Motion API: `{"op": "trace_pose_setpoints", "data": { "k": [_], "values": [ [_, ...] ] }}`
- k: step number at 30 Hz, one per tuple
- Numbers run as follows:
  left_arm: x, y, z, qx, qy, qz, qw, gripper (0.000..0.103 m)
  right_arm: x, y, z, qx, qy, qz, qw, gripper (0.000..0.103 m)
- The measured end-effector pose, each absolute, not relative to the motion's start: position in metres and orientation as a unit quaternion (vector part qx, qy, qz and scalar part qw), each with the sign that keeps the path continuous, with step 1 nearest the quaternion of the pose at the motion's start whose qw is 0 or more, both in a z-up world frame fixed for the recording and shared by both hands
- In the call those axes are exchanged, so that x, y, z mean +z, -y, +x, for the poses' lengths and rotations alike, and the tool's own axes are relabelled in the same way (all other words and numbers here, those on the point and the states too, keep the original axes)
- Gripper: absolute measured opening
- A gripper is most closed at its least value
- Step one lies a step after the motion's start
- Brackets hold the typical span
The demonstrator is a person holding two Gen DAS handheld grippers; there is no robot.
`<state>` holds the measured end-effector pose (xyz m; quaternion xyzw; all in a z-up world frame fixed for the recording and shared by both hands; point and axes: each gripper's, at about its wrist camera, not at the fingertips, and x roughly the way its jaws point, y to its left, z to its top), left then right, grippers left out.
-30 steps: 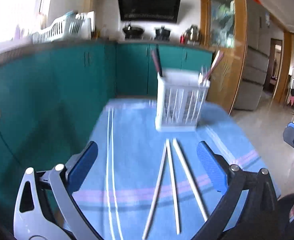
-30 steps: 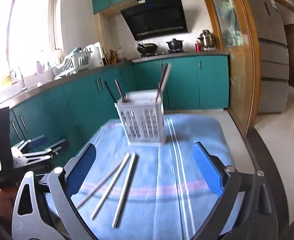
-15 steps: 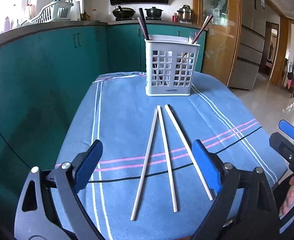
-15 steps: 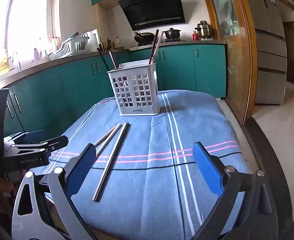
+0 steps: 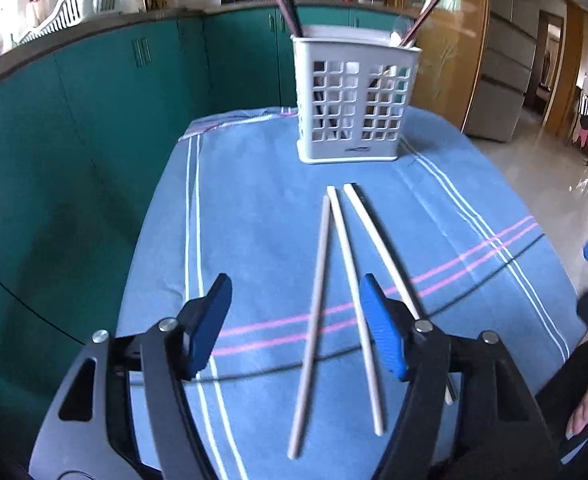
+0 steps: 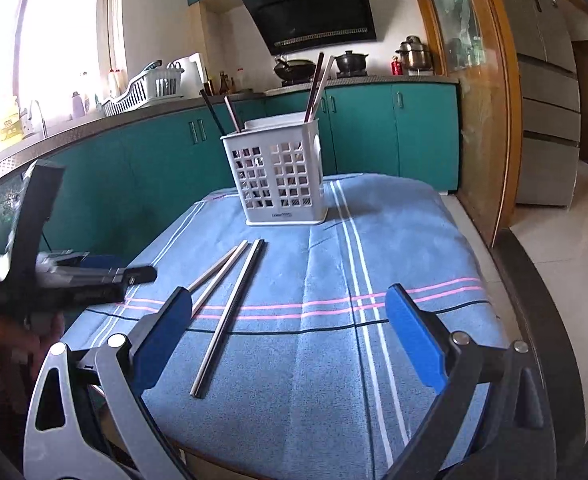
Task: Organize utensils
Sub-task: 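Move the left tool down to the white chopsticks, fingers open, then close the left tool on a white chopstick while the right tool grasps a dark chopstick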
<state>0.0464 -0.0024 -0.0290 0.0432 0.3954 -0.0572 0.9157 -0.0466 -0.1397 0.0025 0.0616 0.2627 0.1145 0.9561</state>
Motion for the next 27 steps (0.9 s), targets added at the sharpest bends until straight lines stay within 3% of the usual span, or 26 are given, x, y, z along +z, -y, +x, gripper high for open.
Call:
{"op": "trace_pose_setpoints", "data": {
  "k": [6, 8, 10, 24, 27],
  "values": [
    [-0.045, 0.018, 0.098, -0.101, -0.460, 0.077, 0.879, 0.059, -0.003, 0.138, -0.042, 0.123, -0.281, 0.061, 0.950, 0.095],
    [-0.055, 0.022, 0.115, -0.092, -0.476, 0.093, 0.870, 0.049, -0.003, 0.138, -0.041, 0.124, -0.283, 0.063, 0.949, 0.095],
    [-0.064, 0.025, 0.128, -0.091, -0.490, 0.097, 0.861, 0.046, -0.003, 0.139, -0.041, 0.124, -0.283, 0.064, 0.949, 0.095],
    [-0.079, 0.040, 0.161, -0.097, -0.510, 0.085, 0.850, 0.045, -0.008, 0.139, -0.031, 0.133, -0.302, 0.074, 0.941, 0.095],
    [-0.079, 0.041, 0.174, -0.096, -0.512, 0.076, 0.850, 0.036, -0.009, 0.136, -0.031, 0.136, -0.303, 0.069, 0.941, 0.095]
  ]
}}
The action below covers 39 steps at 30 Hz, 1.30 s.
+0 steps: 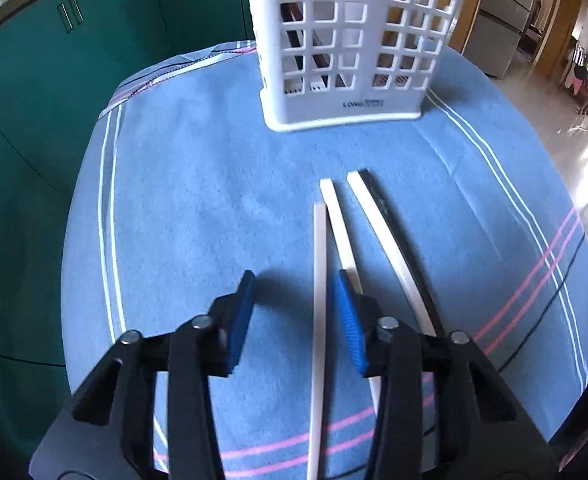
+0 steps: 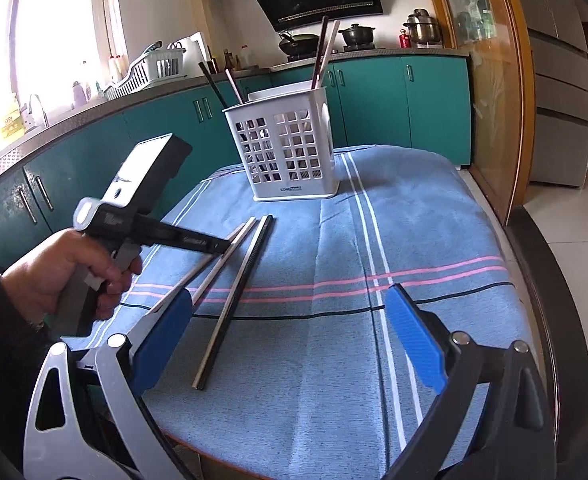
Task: Organize utensils
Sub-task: 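Close the left tool on a white chopstick while the right tool grasps a dark chopstick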
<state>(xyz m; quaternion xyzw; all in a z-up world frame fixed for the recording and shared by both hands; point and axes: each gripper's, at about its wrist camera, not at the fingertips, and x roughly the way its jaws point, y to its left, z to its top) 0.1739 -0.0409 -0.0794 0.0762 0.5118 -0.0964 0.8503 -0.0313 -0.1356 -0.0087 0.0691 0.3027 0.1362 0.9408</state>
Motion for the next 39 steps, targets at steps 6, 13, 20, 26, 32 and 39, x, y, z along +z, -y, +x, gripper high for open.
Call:
{"op": "trace_pose_setpoints", "data": {
  "k": [6, 13, 20, 26, 32, 39],
  "values": [
    [-0.081, 0.043, 0.197, -0.092, -0.497, 0.058, 0.861, 0.014, -0.013, 0.133, -0.028, 0.134, -0.310, 0.060, 0.939, 0.095],
    [-0.066, 0.015, 0.195, -0.094, -0.469, -0.007, 0.878, 0.006, -0.018, 0.129, -0.013, 0.116, -0.332, 0.047, 0.935, 0.095],
    [0.035, -0.030, 0.145, -0.113, -0.327, -0.076, 0.935, 0.006, -0.005, 0.103, 0.067, 0.116, -0.392, 0.035, 0.912, 0.095],
    [0.090, -0.037, 0.102, -0.111, -0.242, -0.065, 0.962, 0.006, -0.028, 0.060, 0.152, 0.089, -0.439, -0.034, 0.893, 0.084],
    [0.101, -0.046, 0.088, -0.108, -0.223, -0.070, 0.966, 0.006, -0.057, 0.037, 0.186, 0.060, -0.474, -0.073, 0.876, 0.063],
    [0.104, -0.063, 0.082, -0.108, -0.229, -0.086, 0.964, 0.006, -0.055, 0.024, 0.195, 0.047, -0.477, -0.092, 0.873, 0.063]
  ]
}}
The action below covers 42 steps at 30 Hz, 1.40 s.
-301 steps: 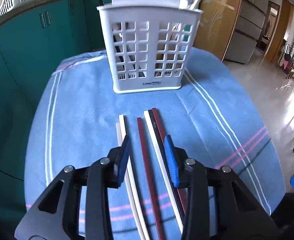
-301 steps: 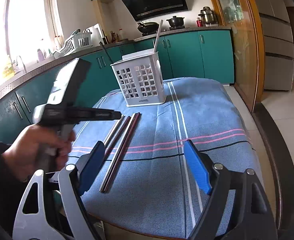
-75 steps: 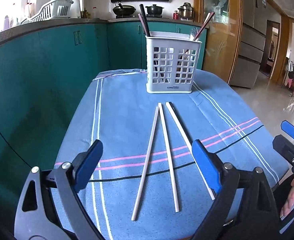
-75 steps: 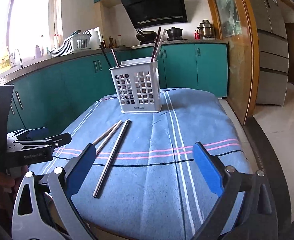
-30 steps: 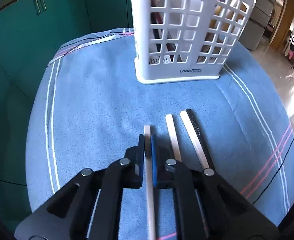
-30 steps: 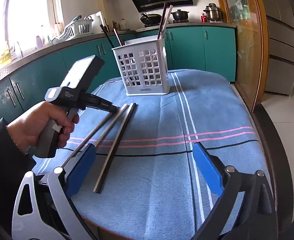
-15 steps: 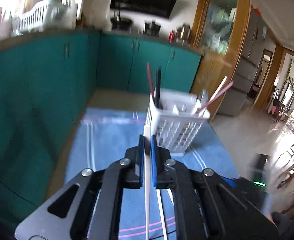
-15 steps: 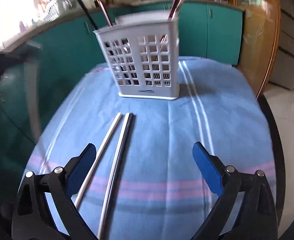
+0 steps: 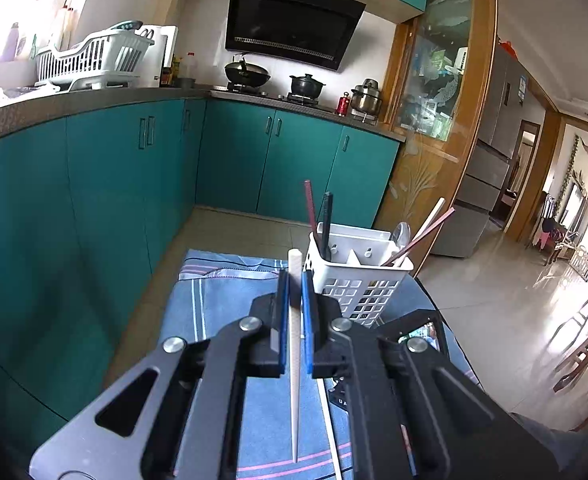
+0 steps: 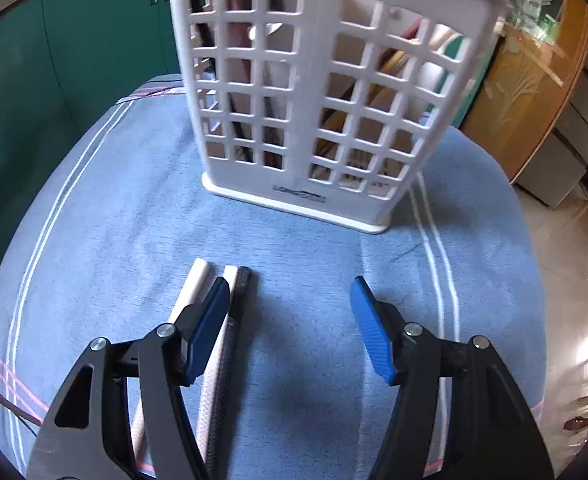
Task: Organize utensils
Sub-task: 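Close the left tool on a white chopstick while the right tool grasps a dark chopstick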
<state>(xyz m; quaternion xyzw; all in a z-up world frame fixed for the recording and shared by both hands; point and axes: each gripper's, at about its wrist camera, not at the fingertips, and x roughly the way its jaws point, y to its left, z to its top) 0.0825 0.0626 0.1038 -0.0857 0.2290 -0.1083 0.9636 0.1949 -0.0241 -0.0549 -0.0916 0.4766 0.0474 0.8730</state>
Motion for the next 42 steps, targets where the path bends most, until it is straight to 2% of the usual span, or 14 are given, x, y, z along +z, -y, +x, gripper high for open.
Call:
{"op": "trace_pose_setpoints", "data": {
  "k": [4, 5, 7, 10, 15, 25, 28, 39, 42],
  "values": [
    [0.104, -0.066, 0.083, -0.105, -0.230, -0.093, 0.963, 0.006, -0.055, 0.009, 0.203, 0.041, -0.493, -0.108, 0.862, 0.062],
    [0.103, -0.067, 0.084, -0.104, -0.230, -0.094, 0.963, 0.006, -0.060, 0.010, 0.208, 0.040, -0.498, -0.114, 0.859, 0.058],
    [0.103, -0.068, 0.084, -0.103, -0.231, -0.095, 0.963, 0.006, -0.060, 0.011, 0.206, 0.034, -0.489, -0.120, 0.863, 0.058],
    [0.101, -0.069, 0.085, -0.103, -0.234, -0.096, 0.962, 0.006, -0.057, 0.021, 0.204, 0.046, -0.486, -0.086, 0.869, 0.056],
    [0.101, -0.071, 0.087, -0.104, -0.236, -0.099, 0.961, 0.006, -0.044, 0.055, 0.191, 0.034, -0.466, -0.039, 0.883, 0.056],
    [0.099, -0.066, 0.088, -0.108, -0.239, -0.095, 0.960, 0.006, -0.056, 0.043, 0.196, 0.034, -0.485, -0.061, 0.872, 0.055],
    [0.098, -0.066, 0.090, -0.108, -0.241, -0.096, 0.960, 0.006, -0.057, 0.028, 0.196, 0.025, -0.472, -0.100, 0.875, 0.056],
    [0.098, -0.064, 0.091, -0.110, -0.243, -0.096, 0.959, 0.006, -0.070, 0.044, 0.191, 0.005, -0.476, -0.093, 0.874, 0.057],
    [0.097, -0.062, 0.092, -0.111, -0.244, -0.093, 0.959, 0.006, -0.069, 0.042, 0.193, 0.015, -0.477, -0.087, 0.875, 0.043]
  ]
}}
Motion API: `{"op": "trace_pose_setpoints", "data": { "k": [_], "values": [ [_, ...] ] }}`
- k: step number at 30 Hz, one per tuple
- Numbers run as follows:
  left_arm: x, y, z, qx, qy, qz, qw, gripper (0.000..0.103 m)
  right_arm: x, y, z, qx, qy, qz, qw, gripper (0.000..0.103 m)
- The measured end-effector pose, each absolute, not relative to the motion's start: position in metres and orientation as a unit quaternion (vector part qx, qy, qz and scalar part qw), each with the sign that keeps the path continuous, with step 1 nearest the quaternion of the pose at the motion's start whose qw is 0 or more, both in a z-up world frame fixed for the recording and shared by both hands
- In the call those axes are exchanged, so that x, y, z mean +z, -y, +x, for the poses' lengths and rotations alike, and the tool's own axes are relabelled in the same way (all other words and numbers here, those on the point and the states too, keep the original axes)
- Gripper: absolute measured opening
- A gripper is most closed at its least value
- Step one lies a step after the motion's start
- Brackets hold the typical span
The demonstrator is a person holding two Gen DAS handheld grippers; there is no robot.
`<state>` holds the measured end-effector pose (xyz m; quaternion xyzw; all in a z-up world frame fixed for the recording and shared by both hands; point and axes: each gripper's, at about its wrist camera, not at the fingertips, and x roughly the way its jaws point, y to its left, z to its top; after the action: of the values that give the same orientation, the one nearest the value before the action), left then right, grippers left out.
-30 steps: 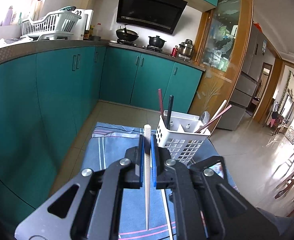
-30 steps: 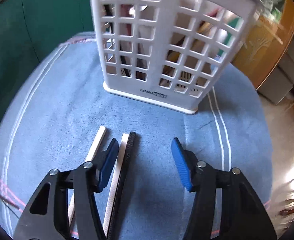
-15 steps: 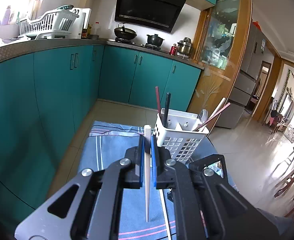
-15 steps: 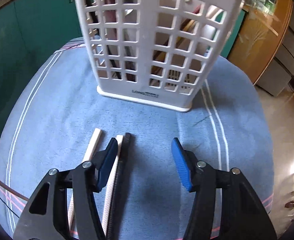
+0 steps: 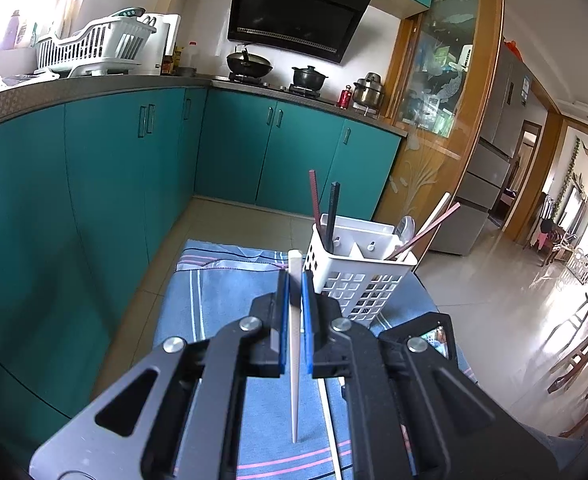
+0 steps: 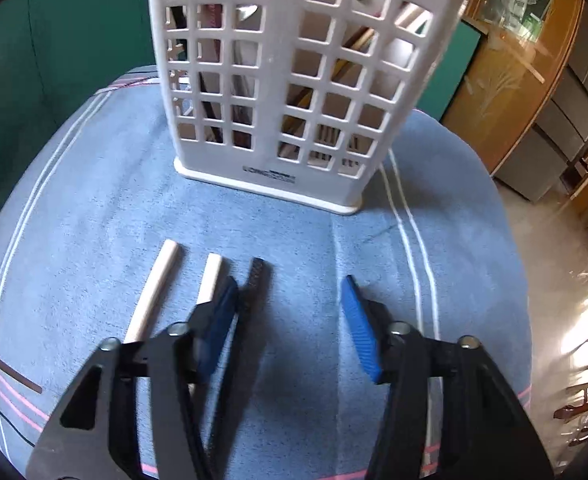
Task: Organize utensils
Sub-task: 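Close the left tool on a white chopstick while the right tool grasps a dark chopstick, then lift the held chopsticks and carry them over the holder with both tools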
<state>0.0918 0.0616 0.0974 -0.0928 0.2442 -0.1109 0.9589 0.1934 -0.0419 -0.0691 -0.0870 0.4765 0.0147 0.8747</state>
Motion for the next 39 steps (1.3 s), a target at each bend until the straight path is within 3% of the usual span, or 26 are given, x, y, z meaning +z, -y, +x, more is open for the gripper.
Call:
{"op": "trace_pose_setpoints", "data": {
  "k": [2, 5, 8, 14, 24, 32, 39],
  "values": [
    [0.097, -0.061, 0.092, -0.111, -0.245, -0.092, 0.959, 0.006, -0.068, 0.038, 0.199, 0.026, -0.486, -0.081, 0.870, 0.013],
    [0.096, -0.061, 0.092, -0.111, -0.245, -0.090, 0.959, 0.006, -0.063, 0.030, 0.203, 0.033, -0.493, -0.071, 0.866, 0.008],
    [0.096, -0.061, 0.092, -0.111, -0.245, -0.091, 0.959, 0.006, -0.051, 0.039, 0.198, 0.046, -0.484, -0.041, 0.873, 0.006],
    [0.098, -0.054, 0.090, -0.124, -0.249, -0.084, 0.957, 0.006, 0.031, 0.065, 0.141, 0.082, -0.404, 0.021, 0.911, 0.006],
    [0.111, -0.009, 0.062, -0.151, -0.250, -0.027, 0.956, 0.006, 0.139, 0.087, 0.048, 0.124, -0.298, 0.031, 0.946, 0.006],
    [0.116, 0.009, 0.040, -0.140, -0.245, -0.005, 0.959, 0.006, 0.174, 0.110, 0.022, 0.136, -0.270, 0.046, 0.952, 0.006],
    [0.115, 0.014, 0.031, -0.143, -0.255, -0.005, 0.956, 0.006, 0.173, 0.120, 0.013, 0.146, -0.278, 0.048, 0.948, 0.006]
  ]
}}
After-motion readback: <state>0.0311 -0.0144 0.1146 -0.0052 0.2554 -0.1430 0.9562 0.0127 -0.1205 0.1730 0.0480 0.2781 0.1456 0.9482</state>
